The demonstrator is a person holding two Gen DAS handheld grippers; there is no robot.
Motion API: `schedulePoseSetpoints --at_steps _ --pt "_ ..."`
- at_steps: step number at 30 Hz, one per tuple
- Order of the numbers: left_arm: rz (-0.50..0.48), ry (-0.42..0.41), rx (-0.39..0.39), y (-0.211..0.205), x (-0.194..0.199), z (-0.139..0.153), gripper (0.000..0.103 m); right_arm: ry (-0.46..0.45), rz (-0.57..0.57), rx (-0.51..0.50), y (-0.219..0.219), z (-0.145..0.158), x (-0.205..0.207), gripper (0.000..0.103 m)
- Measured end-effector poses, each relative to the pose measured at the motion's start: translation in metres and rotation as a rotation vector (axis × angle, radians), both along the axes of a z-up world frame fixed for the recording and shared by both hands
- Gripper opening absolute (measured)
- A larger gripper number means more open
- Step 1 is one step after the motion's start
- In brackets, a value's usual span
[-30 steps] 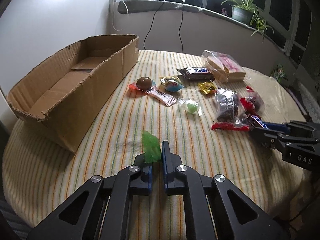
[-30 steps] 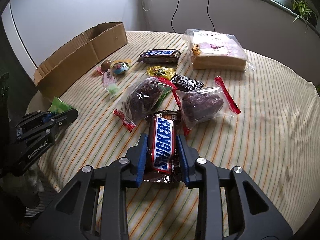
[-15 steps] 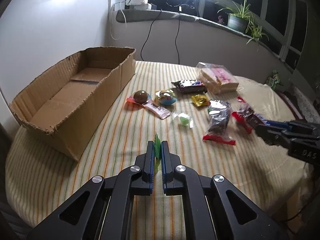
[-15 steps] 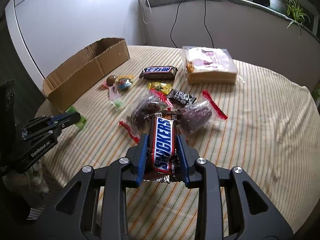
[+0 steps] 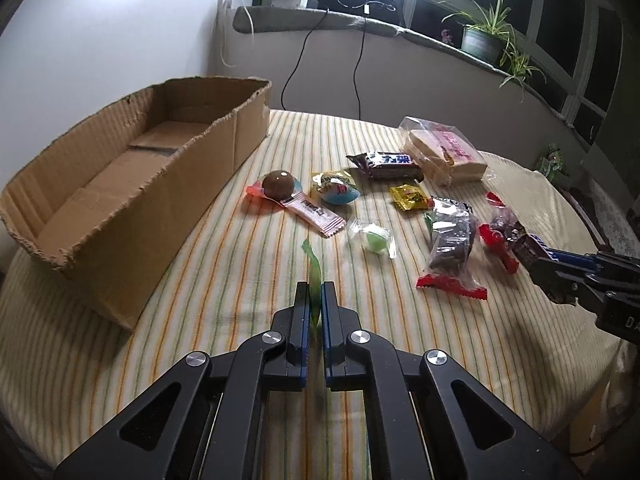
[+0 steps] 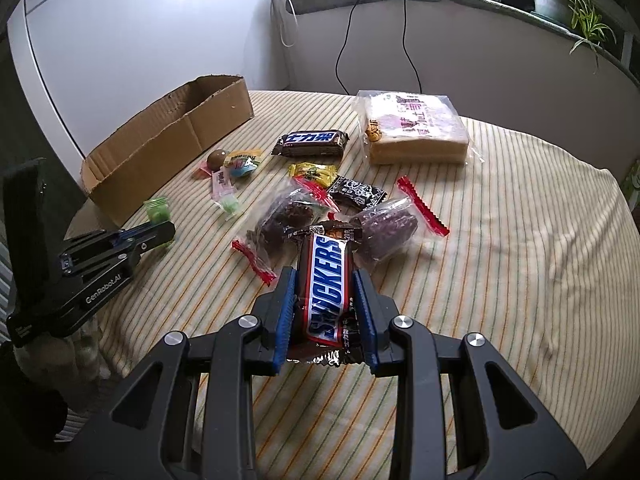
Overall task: Organize snacks
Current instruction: 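Carry both snacks to the cardboard box and open both tools to drop them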
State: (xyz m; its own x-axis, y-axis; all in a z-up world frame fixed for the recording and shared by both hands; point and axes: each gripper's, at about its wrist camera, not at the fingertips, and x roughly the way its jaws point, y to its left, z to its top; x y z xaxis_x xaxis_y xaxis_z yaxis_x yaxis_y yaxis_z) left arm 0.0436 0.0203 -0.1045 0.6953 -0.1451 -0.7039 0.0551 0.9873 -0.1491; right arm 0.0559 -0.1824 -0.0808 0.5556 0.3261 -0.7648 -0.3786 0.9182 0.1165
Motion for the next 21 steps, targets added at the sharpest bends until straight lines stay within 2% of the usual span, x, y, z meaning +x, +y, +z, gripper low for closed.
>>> schedulePoseSetpoints --at_steps 10,16,21 --pt "0.010 0.012 -0.055 0.002 0.016 0.001 0.004 0.014 -0.024 0.008 -0.009 -0.006 0.004 0.030" --pt "0.013 -0.034 -0.078 0.007 0.014 0.021 0.004 0.015 -0.030 0.016 -0.013 -0.005 0.007 0.030" --pt "0.017 -0.083 -0.066 0.014 0.014 0.043 0.004 -0.004 -0.013 0.012 -0.008 0.004 0.011 0.030"
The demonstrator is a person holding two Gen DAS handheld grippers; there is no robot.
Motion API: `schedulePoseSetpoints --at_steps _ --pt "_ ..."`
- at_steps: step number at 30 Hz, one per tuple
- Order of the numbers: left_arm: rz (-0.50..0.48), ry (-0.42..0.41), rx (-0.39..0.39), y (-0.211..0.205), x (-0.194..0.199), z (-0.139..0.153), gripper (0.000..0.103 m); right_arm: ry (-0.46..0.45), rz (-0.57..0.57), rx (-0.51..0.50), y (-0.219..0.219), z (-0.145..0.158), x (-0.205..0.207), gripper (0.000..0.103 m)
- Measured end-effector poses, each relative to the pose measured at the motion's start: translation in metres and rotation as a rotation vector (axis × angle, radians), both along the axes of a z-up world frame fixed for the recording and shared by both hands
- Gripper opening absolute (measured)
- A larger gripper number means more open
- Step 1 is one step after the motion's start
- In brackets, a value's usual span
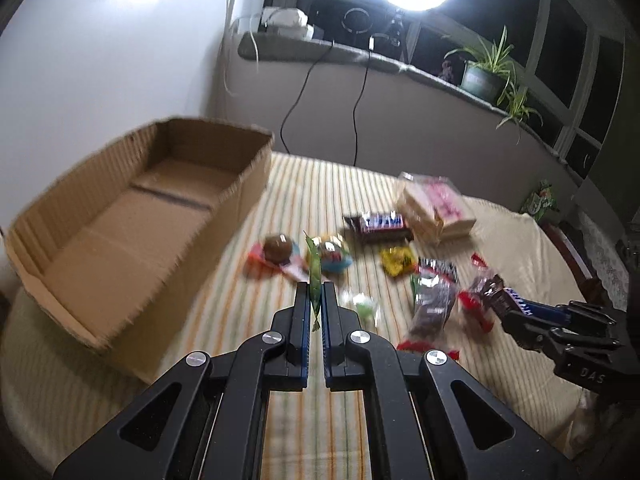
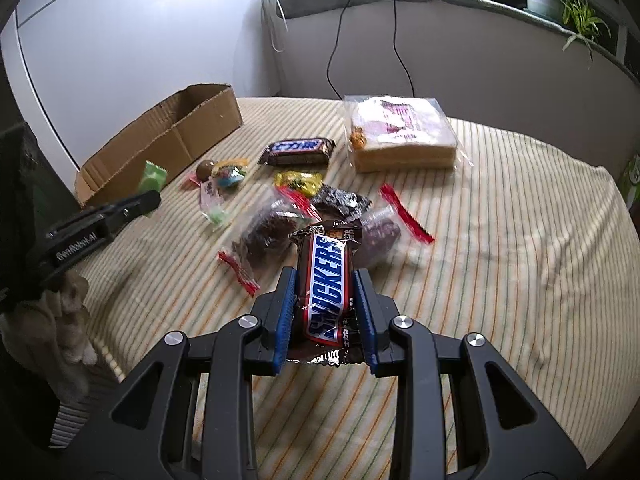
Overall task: Organize snacks
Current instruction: 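Carry both snacks to the cardboard box and open both tools to drop them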
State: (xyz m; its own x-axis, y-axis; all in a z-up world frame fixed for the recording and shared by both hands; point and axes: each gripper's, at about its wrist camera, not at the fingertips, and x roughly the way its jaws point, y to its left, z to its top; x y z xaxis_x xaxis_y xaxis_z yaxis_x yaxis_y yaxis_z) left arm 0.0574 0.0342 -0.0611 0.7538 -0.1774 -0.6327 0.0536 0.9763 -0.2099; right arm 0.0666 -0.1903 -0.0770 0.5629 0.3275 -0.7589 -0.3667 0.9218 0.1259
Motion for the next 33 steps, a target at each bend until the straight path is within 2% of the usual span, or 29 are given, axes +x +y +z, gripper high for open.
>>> schedulePoseSetpoints --at_steps 9,18,28,33 --pt "0.065 -0.059 0.053 0.035 -0.001 0.027 0.004 -0.064 0.095 -0.012 0.038 0.031 0.020 0.030" --pt "0.137 -0.064 0.078 0.075 0.000 0.030 0.004 -0.096 0.236 0.014 0.114 0.060 0.061 0.030" --pt "0.182 -0.031 0.082 0.107 0.005 0.018 0.004 -0.082 0.339 -0.004 0.201 0.053 0.102 0.030" --pt "0.189 -0.025 0.099 0.113 0.008 0.016 0.004 -0.068 0.372 -0.017 0.227 0.044 0.110 0.030"
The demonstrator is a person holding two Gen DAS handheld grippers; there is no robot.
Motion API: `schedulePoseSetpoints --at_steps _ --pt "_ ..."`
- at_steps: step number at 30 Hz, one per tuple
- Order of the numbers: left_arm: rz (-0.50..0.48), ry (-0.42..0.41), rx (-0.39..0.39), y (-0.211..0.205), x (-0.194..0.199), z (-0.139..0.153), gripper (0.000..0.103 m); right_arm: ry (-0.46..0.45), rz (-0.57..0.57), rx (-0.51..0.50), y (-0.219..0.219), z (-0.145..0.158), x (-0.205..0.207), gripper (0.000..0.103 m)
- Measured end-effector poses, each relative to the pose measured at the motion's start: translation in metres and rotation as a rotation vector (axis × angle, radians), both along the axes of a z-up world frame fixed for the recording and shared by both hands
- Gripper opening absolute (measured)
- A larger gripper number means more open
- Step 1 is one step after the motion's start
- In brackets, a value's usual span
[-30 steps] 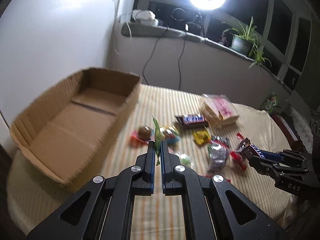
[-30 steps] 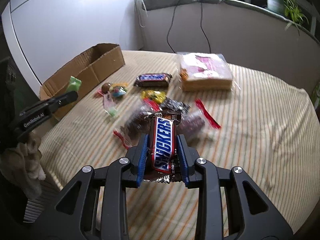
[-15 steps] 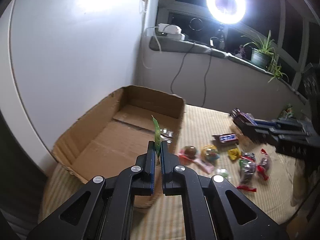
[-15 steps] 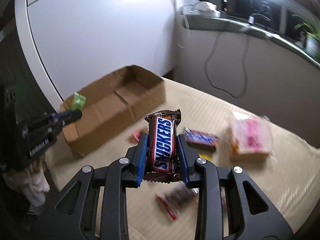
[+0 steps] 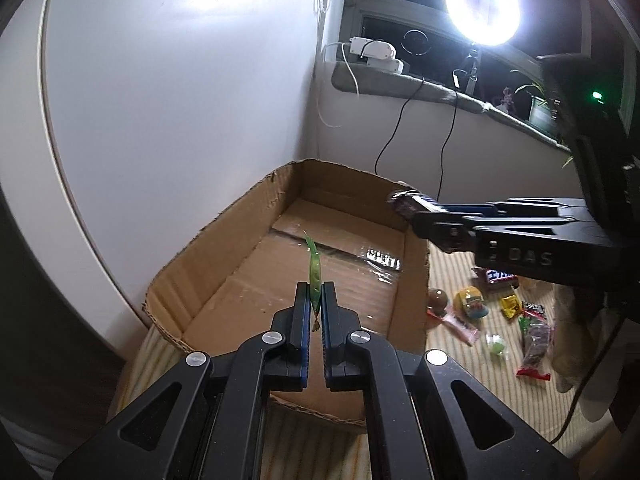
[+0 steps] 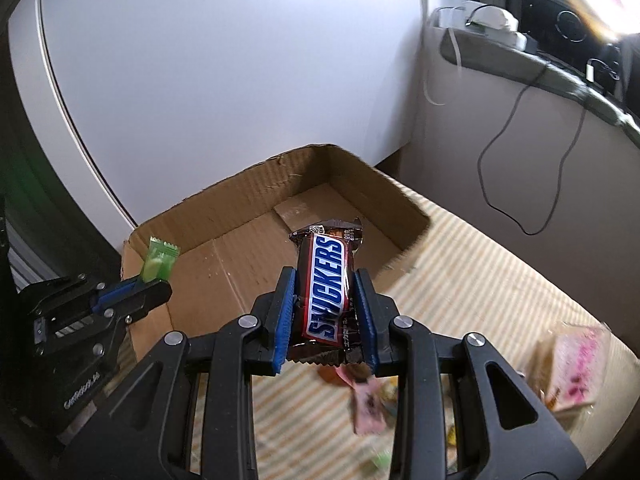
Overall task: Organize snacks
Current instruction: 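Carry both snacks to the cardboard box and open both tools to drop them, then move both tools back to the snacks on the bed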
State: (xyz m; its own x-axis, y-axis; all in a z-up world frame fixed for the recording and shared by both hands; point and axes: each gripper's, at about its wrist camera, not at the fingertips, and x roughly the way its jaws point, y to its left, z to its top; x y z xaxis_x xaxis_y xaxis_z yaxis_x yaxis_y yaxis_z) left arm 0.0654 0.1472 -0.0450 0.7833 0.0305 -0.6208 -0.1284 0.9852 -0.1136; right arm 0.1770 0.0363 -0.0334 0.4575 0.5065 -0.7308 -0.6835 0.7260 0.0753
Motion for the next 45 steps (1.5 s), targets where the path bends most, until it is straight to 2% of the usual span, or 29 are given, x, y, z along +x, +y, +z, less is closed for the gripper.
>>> schedulePoseSetpoints --at_steps 7,8,10,11,12,13,14,16,20,25,30,34,35,45 --pt "0.012 0.001 0.020 0.004 0.003 -0.001 0.005 0.024 0.021 0.003 0.017 -0.007 0.005 0.030" --pt "0.013 0.003 0.025 0.004 0.004 -0.001 0.007 0.022 0.023 0.007 0.018 -0.008 0.005 0.030" --pt "0.012 0.000 0.033 0.003 0.003 -0.001 0.019 0.017 0.022 0.012 0.018 -0.008 0.005 0.032" --pt "0.012 0.000 0.034 0.002 0.003 -0.001 0.022 0.015 0.021 0.016 0.016 -0.007 0.005 0.041" --pt "0.013 0.001 0.037 0.002 0.002 -0.001 0.029 0.009 0.018 0.022 0.015 -0.006 0.005 0.048" --pt "0.015 -0.002 0.042 0.002 0.002 -0.001 0.036 -0.003 0.011 0.030 0.013 -0.004 0.005 0.062" --pt "0.016 -0.005 0.048 0.001 0.000 0.000 0.040 -0.012 0.008 0.036 0.012 -0.002 0.005 0.067" --pt "0.015 -0.006 0.056 -0.001 -0.001 0.001 0.048 -0.026 0.004 0.044 0.007 0.001 0.004 0.069" --pt "0.026 -0.005 0.056 -0.004 -0.005 0.002 0.049 -0.053 -0.021 0.056 -0.007 0.009 0.002 0.077" --pt "0.032 -0.025 0.024 -0.010 -0.010 0.007 0.061 -0.089 -0.068 0.058 -0.035 0.016 -0.003 0.078" --pt "-0.036 -0.011 0.032 -0.039 -0.006 0.010 0.062 -0.121 -0.087 0.080 -0.080 0.024 -0.013 0.078" --pt "-0.104 0.018 0.038 -0.068 0.002 0.008 0.063 -0.120 -0.099 0.069 -0.114 0.025 -0.020 0.095" --pt "-0.119 0.024 0.041 -0.076 0.003 0.006 0.063 -0.121 -0.108 0.058 -0.123 0.025 -0.022 0.096" --pt "-0.235 0.109 0.022 -0.133 0.011 -0.015 0.063 -0.062 -0.250 0.009 -0.216 0.007 -0.034 0.096"
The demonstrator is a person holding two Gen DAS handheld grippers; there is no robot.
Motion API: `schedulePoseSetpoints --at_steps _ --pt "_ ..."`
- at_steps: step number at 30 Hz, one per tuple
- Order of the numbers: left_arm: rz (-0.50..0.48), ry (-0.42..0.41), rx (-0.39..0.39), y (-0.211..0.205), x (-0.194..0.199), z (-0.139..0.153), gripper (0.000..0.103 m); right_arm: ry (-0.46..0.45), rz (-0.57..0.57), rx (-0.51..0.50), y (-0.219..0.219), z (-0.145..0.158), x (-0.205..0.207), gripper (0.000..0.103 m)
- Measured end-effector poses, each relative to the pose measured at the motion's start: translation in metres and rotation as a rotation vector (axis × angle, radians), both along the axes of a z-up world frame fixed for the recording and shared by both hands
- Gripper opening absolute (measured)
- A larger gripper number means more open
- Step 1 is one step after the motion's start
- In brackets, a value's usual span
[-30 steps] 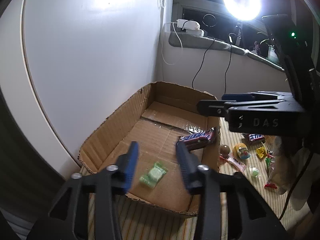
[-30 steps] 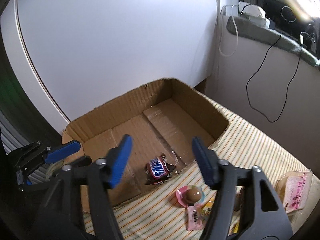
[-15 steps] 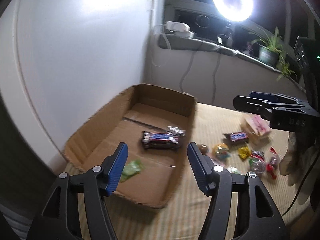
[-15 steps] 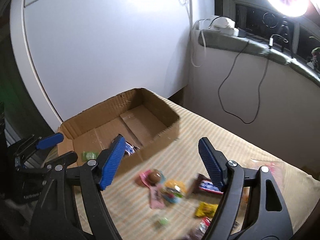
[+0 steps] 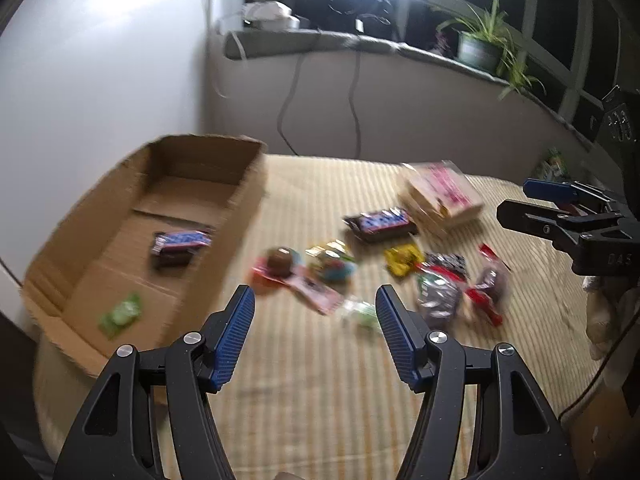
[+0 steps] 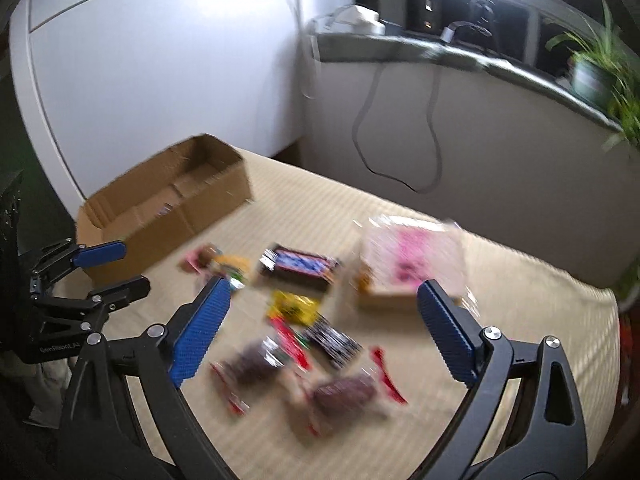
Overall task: Organize snacks
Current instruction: 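Move both tools back to the snacks on the bed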
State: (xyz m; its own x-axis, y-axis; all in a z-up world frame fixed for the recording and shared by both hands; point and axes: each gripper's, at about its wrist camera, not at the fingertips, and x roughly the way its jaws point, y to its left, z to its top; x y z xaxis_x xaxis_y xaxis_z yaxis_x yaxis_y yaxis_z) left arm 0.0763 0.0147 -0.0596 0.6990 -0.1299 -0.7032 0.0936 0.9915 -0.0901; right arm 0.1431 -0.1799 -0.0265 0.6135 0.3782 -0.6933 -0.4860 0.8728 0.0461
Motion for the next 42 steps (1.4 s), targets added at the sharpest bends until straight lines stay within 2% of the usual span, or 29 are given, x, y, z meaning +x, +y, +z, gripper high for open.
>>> schedulePoseSetpoints --at_steps 7,18,21,26,32,36,42 --pt "-0.063 0.025 -0.025 -0.028 0.002 -0.005 0.063 0.052 -0.025 -0.013 -0.033 -0.021 -0.006 0.096" --pt "-0.152 0.100 -0.076 -0.058 0.014 -0.024 0.063 0.158 -0.031 0.018 -0.045 -0.051 -0.015 0.096" --pt "-0.166 0.115 -0.080 -0.062 0.017 -0.029 0.063 0.198 -0.028 0.030 -0.043 -0.059 -0.009 0.094" --pt "-0.179 0.135 -0.098 -0.064 0.023 -0.035 0.062 0.277 -0.028 0.074 -0.044 -0.072 -0.001 0.084" --pt "-0.202 0.145 -0.127 -0.068 0.027 -0.038 0.049 0.307 -0.026 0.093 -0.045 -0.075 0.003 0.081" --pt "-0.222 0.143 -0.139 -0.073 0.027 -0.038 0.033 0.318 -0.021 0.081 -0.043 -0.075 0.003 0.081" --pt "-0.221 0.138 -0.138 -0.073 0.025 -0.037 0.031 0.328 -0.019 0.078 -0.039 -0.082 0.010 0.083"
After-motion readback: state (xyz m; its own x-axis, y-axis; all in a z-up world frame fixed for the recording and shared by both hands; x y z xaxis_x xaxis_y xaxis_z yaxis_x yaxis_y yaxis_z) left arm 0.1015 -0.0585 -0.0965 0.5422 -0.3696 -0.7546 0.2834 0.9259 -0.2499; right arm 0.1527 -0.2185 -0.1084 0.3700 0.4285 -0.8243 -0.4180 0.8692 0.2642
